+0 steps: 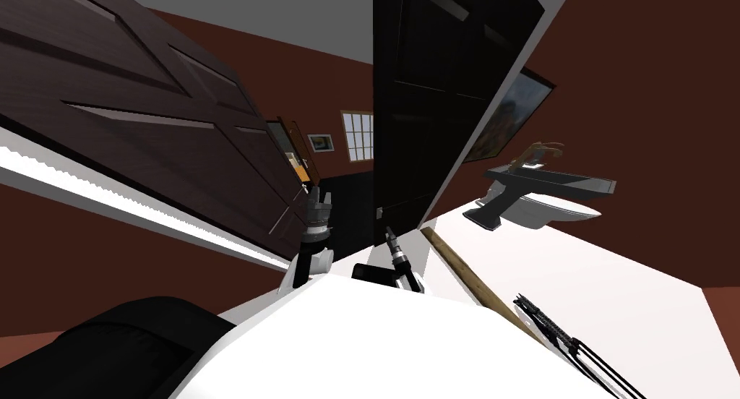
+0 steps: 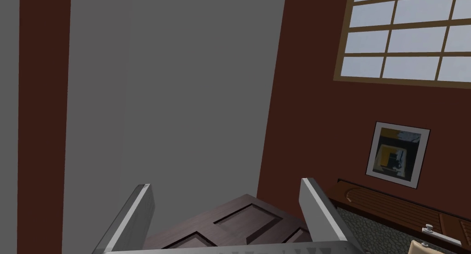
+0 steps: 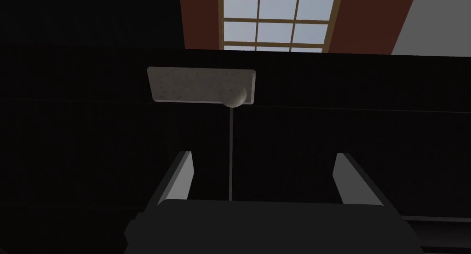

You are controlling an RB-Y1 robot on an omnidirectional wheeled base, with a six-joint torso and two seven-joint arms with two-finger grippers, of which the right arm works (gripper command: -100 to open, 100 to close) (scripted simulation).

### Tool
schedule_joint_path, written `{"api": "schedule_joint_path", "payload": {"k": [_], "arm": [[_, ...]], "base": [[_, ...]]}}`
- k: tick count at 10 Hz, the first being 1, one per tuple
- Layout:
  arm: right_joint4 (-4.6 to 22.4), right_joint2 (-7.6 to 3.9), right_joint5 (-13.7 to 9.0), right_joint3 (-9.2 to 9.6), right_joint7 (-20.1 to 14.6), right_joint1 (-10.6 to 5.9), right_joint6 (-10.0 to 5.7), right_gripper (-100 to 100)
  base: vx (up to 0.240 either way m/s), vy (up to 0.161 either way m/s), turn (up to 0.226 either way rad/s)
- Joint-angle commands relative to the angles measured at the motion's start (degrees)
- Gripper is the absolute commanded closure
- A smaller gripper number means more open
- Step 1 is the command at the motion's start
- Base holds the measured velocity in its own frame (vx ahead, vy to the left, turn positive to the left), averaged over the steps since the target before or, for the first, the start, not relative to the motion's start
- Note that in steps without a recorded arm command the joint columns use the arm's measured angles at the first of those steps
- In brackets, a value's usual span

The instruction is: Push the door open

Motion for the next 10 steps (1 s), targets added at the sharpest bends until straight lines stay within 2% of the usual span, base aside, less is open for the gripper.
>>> {"api": "schedule_joint_path", "payload": {"k": [1,6,7,8,10], "arm": [[1.8,0.60,0.0,0.32,0.0,-0.56,-0.59,-100],[7.5,3.69,0.3,2.18,0.0,-2.13,-1.76,-100],[7.4,3.15,0.2,1.88,-0.1,-2.12,-2.01,-100],[7.7,1.20,0.1,1.72,-0.2,-2.45,-2.03,-100],[8.0,-0.05,-0.1,1.45,-0.3,-2.84,-1.98,-100]], "base": [[0.084,-0.092,0.064],[0.116,-0.140,0.082],[0.053,-0.065,0.024],[0.100,0.035,0.025],[0.179,0.076,0.026]]}}
